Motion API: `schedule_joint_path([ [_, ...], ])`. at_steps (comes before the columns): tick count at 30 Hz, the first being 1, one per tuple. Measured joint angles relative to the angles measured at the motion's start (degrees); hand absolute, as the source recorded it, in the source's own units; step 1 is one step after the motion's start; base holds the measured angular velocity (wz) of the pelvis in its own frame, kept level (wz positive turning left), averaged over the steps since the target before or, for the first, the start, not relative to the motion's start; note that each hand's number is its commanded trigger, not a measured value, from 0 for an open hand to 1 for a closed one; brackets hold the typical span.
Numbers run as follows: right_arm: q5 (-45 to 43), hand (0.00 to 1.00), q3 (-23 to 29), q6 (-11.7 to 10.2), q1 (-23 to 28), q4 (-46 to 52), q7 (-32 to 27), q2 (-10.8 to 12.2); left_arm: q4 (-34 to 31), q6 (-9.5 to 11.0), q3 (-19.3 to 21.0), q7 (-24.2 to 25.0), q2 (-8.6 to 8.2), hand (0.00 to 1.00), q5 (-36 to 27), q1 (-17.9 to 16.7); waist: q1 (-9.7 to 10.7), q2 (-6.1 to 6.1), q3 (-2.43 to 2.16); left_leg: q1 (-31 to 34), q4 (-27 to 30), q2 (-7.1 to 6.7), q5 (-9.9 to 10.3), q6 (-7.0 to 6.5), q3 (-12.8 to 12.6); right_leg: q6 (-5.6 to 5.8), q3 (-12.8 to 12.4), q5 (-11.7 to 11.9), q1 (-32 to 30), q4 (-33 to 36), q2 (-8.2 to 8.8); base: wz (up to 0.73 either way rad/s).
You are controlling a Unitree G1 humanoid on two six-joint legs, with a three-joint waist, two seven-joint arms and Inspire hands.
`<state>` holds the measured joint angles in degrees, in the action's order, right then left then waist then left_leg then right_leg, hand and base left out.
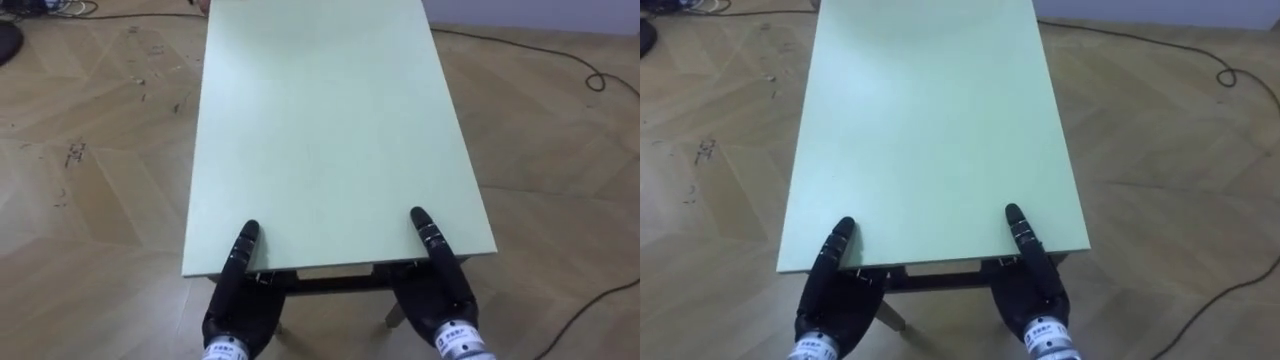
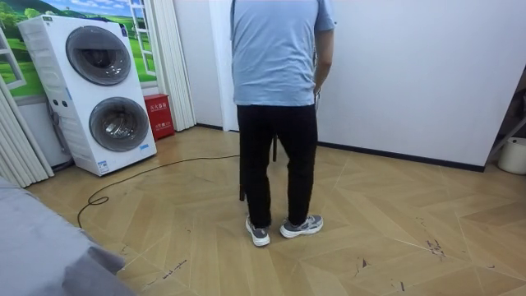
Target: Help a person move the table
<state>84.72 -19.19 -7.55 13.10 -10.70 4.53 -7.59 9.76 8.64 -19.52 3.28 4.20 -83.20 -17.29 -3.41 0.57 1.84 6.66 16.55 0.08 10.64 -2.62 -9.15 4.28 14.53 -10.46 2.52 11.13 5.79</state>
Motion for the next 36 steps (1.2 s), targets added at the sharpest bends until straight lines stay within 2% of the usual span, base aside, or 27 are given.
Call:
schedule_joint_path([
  [5, -0.2, 1.0, 0.1, 0.1, -0.1, 0.0, 0.1, 0.0, 0.0, -1.2, 0.9, 0.9, 0.01, 1.0, 0.0, -0.3, -0.1, -0.32, -0.04, 1.4, 0.2, -0.21, -0.1, 0.02, 0.7, -0.01, 0.5, 0.0, -0.5, -0.6, -0.09, 0.12],
  [7, -0.4, 1.0, 0.1, 0.1, 0.0, 0.0, 0.7, 0.0, 0.0, -1.4, 0.9, 1.1, -0.03, 1.0, 0.0, -0.4, 0.0, -0.63, -0.15, 2.8, 1.1, -0.24, -0.1, 0.02, 1.8, -0.01, 1.3, 0.0, -0.6, -0.5, -0.21, 0.28],
  [11, -0.8, 1.0, 0.2, 0.1, 0.0, -0.1, 0.8, -0.2, -0.1, -1.4, 0.4, 1.2, -0.06, 1.0, 0.0, -0.7, -0.1, -0.75, -0.14, 3.2, 1.9, -0.2, -0.1, 0.05, 3.7, -0.98, 1.3, -0.6, -0.8, 0.6, -0.43, 0.29],
  [12, -0.9, 1.0, 0.3, 0.1, 0.0, -0.3, 0.8, -0.2, -0.1, -1.6, 0.4, 1.2, -0.14, 1.0, 0.0, -0.8, 0.0, -0.99, -0.21, 3.6, 2.5, -0.37, -0.2, 0.12, 5.0, -1.27, 1.2, -0.8, -1.0, 1.5, -0.76, 0.41],
  [13, -1.1, 1.0, 0.3, 0.1, 0.0, -0.3, 0.8, -0.2, -0.1, -1.6, 0.3, 1.1, -0.36, 1.0, 0.0, -0.8, 0.1, -1.15, -0.13, 4.0, 3.1, -0.13, -0.2, 0.25, 6.7, -2.52, 1.0, -1.5, -1.5, 3.1, -0.95, 0.6],
  [14, -1.6, 1.0, 0.6, 0.1, 0.0, -0.3, 0.8, -0.1, 0.0, -1.6, 0.2, 1.0, -0.52, 1.0, -0.3, -0.8, 0.2, -1.5, -0.1, 4.3, 3.3, -0.16, -0.5, 0.66, 8.3, -4.04, -1.3, -2.1, -2.1, 3.0, -2.15, 0.57],
  [15, -1.8, 1.0, 0.7, 0.1, 0.0, -0.3, 0.8, -0.1, 0.0, -1.6, 0.2, 1.0, -0.49, 1.0, -0.5, -0.8, 0.5, -1.52, -0.09, 4.7, 3.3, -0.41, -0.8, 0.98, 9.2, -4.71, -3.0, -1.7, -2.6, 1.3, -3.39, 0.78],
  [16, -2.2, 1.0, 0.8, 0.1, -0.1, -0.3, 0.8, -0.4, 0.2, -1.7, 0.1, 1.0, -0.45, 1.0, -1.4, -0.9, 1.7, -1.94, -0.38, 5.4, 3.1, -1.36, -1.4, 1.18, 9.9, -5.09, -2.1, -1.0, -2.9, -0.2, -4.12, 0.7],
  [17, -2.5, 1.0, 0.8, 0.1, -0.1, -0.3, 0.8, -0.8, 0.2, -1.9, 0.0, 1.1, -0.35, 1.0, -1.9, -1.1, 2.2, -2.32, -0.67, 5.7, 2.9, -1.35, -1.8, 1.14, 9.1, -5.2, -0.6, -0.9, -2.8, -0.3, -3.74, 0.9],
  [18, -2.9, 1.0, 0.8, 0.1, -0.4, -0.2, 0.8, -1.2, 0.3, -2.3, -0.2, 1.1, -0.61, 1.0, -2.3, -1.2, 3.2, -3.24, -0.66, 6.1, 3.6, -0.16, -1.8, 0.77, 3.0, -5.41, 2.4, -0.8, -2.8, -0.3, -2.99, 0.76],
  [19, -3.5, 1.0, 1.3, 0.1, -0.4, -0.3, 0.8, -1.2, 0.5, -2.3, -0.5, 1.1, -1.04, 1.0, -2.2, -1.2, 3.5, -3.7, -0.63, 5.9, 7.3, 2.02, 0.3, 0.02, -2.6, -5.5, 5.4, -0.9, -2.8, 0.5, -2.8, 0.68],
  [20, -3.7, 1.0, 1.5, 0.1, -0.4, -0.3, 0.8, -1.1, 0.5, -2.3, -0.6, 1.1, -1.05, 1.0, -2.2, -1.2, 3.5, -3.89, -0.62, 5.4, 8.7, 2.88, 1.4, 0.2, -4.1, -5.5, 7.0, -0.9, -2.9, 1.0, -2.83, 0.56],
  [21, -3.8, 1.0, 1.9, 0.2, -0.5, -0.3, 1.0, -0.8, 0.5, -2.3, -0.5, 1.1, -1.05, 1.0, -2.2, -1.0, 3.6, -4.19, -0.64, 4.5, 9.4, 4.18, 3.0, 1.22, -5.5, -5.57, 8.7, -0.9, -3.0, 2.0, -3.01, 0.54],
  [23, -3.8, 1.0, 2.6, 0.7, -0.4, -0.2, 1.2, -0.2, 0.5, -2.5, -0.5, 1.1, -0.91, 1.0, -2.2, -0.5, 3.7, -4.07, -0.52, 3.4, 5.6, 3.66, 2.7, 0.47, -5.6, -5.45, 8.5, -1.1, -3.5, 3.0, -3.14, 0.5],
  [24, -3.8, 1.0, 2.8, 1.1, -0.3, -0.2, 1.1, 0.1, 0.5, -2.4, -0.5, 1.1, -0.65, 1.0, -2.2, -0.4, 3.7, -3.49, -0.22, 2.4, 3.3, 2.77, 1.8, -0.52, -5.5, -5.23, 7.3, -1.2, -3.6, 3.3, -2.73, 0.28],
  [25, -3.8, 1.0, 2.7, 1.4, -0.3, -0.2, 1.1, 0.3, 0.5, -2.3, -0.5, 1.1, -0.44, 1.0, -2.2, -0.5, 3.6, -3.27, -0.08, 1.9, 2.2, 1.98, 1.2, -0.87, -5.4, -4.85, 6.4, -1.4, -4.0, 3.4, -2.31, 0.18],
  [27, -3.8, 1.0, 2.7, 1.4, -0.4, -0.2, 1.0, 0.4, 0.5, -2.1, -0.2, 1.1, -0.43, 1.0, -2.2, -0.5, 3.0, -3.24, -0.06, 2.1, 1.1, 1.02, 0.6, -1.38, -5.4, -4.32, 6.4, -1.9, -4.5, 3.6, -1.78, 0.08],
  [30, -4.0, 1.0, 2.3, 1.3, -0.6, -0.2, 1.0, 0.5, 0.2, -1.5, -0.5, 1.1, -0.34, 1.0, -2.2, -0.5, 2.9, -3.08, -0.06, 3.2, 0.9, 0.06, -0.1, -2.2, -4.4, -4.16, 6.8, -2.0, -5.0, 5.0, -0.74, 0.26],
  [32, -3.8, 1.0, 2.3, 1.2, -0.3, -0.2, 1.0, 0.5, 0.2, -1.5, -0.5, 1.1, -0.18, 1.0, -2.1, -0.5, 3.2, -2.67, -0.05, 3.2, 0.8, -0.61, -0.4, -2.61, -2.8, -3.83, 6.8, -2.2, -4.8, 5.9, -0.48, 0.46],
  [34, -3.8, 1.0, 2.4, 0.8, 0.5, -0.2, 1.1, 0.8, 0.4, -1.5, -1.0, 1.1, 0.32, 1.0, -2.0, -0.6, 3.8, -1.79, -0.06, 3.4, 0.8, -2.03, -1.0, -3.18, 0.2, -2.99, 6.0, -2.7, -3.7, 5.7, -0.05, 0.72],
  [36, -3.8, 1.0, 2.4, 0.8, 0.8, -0.2, 1.0, 1.1, 0.4, -1.5, -1.1, 1.1, 0.27, 1.0, -2.0, -0.9, 4.7, -1.33, -0.08, 3.5, 0.9, -3.04, -1.4, -3.52, 2.6, -2.76, 5.5, -2.8, -2.8, 5.4, 0.08, 0.74],
])
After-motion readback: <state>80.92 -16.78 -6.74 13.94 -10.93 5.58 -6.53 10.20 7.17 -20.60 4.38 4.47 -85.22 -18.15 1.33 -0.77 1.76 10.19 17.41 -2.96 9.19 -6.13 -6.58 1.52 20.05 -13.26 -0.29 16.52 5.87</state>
